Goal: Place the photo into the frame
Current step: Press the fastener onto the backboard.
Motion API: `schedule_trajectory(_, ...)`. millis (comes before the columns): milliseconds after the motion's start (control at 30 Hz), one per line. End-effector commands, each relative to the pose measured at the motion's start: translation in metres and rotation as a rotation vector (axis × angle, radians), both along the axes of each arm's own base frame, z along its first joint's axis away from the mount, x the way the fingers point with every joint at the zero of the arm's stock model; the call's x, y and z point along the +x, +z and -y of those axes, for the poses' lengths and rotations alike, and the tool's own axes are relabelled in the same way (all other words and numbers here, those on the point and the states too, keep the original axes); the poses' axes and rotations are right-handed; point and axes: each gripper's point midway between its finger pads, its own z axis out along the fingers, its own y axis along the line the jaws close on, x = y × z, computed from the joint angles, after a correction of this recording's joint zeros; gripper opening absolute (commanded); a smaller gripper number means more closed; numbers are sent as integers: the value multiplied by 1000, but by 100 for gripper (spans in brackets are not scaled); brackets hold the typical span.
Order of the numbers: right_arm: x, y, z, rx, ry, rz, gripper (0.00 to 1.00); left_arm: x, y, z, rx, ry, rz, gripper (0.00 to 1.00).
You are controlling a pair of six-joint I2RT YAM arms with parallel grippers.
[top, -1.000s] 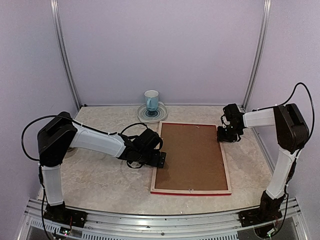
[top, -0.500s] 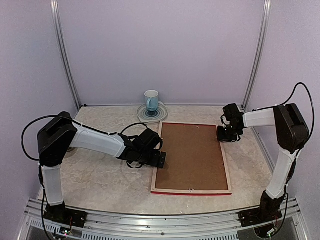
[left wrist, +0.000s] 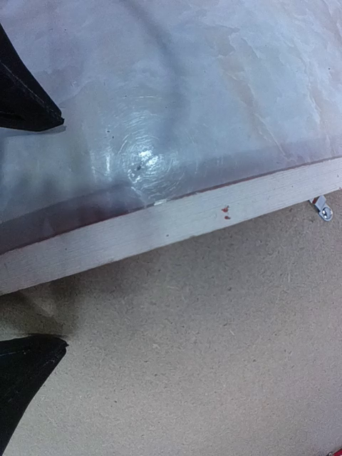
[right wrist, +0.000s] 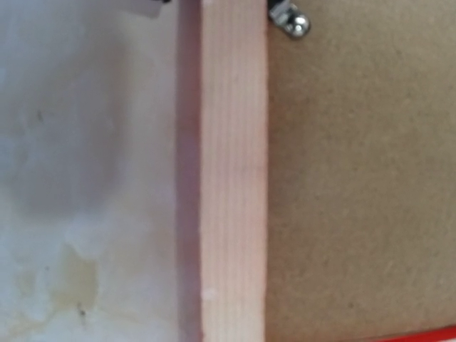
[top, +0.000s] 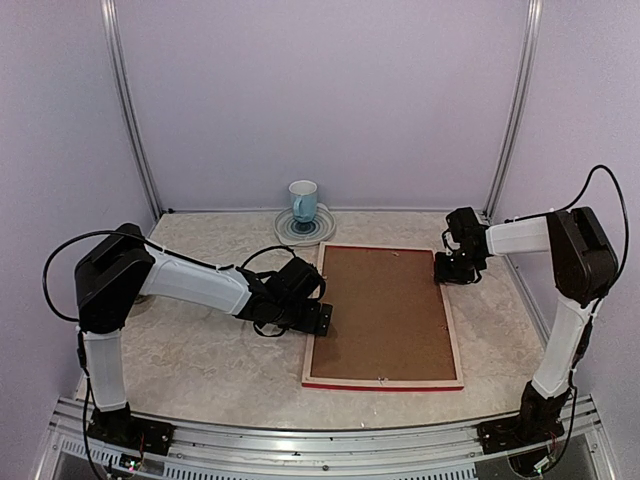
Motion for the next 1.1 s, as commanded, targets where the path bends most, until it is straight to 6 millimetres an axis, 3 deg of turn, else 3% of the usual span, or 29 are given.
schedule_trajectory(0,9,-3,7,-22,-20,14,32,-6,-10,2,0,-8,-17,99)
schedule_trajectory(200,8,-5,6,-21,-15,16,28,-6,-10,4,-6,-13,-18,99)
schedule_trajectory(267,9,-1,5,-14,-11,27,33,-5,-9,4,-6,-14,-19,99)
schedule_trajectory(367,9,6,4,-5,-10,42,49,-5,-9,5,-6,-16,-18,99)
schedule_trajectory(400,9,8,4,-3,-10,49,50,-5,-8,6,-8,-15,-17,99)
schedule_trajectory(667,14,0,9,-39,-22,29,43,-5,-7,7,-9,-17,-18,99)
schedule_trajectory(967,13,-6,8,-38,-16,18,24,-4,-5,5,-6,-16,-14,99)
schedule_trajectory(1067,13,-6,8,-35,-12,19,24,-4,-4,7,-8,-19,-14,99)
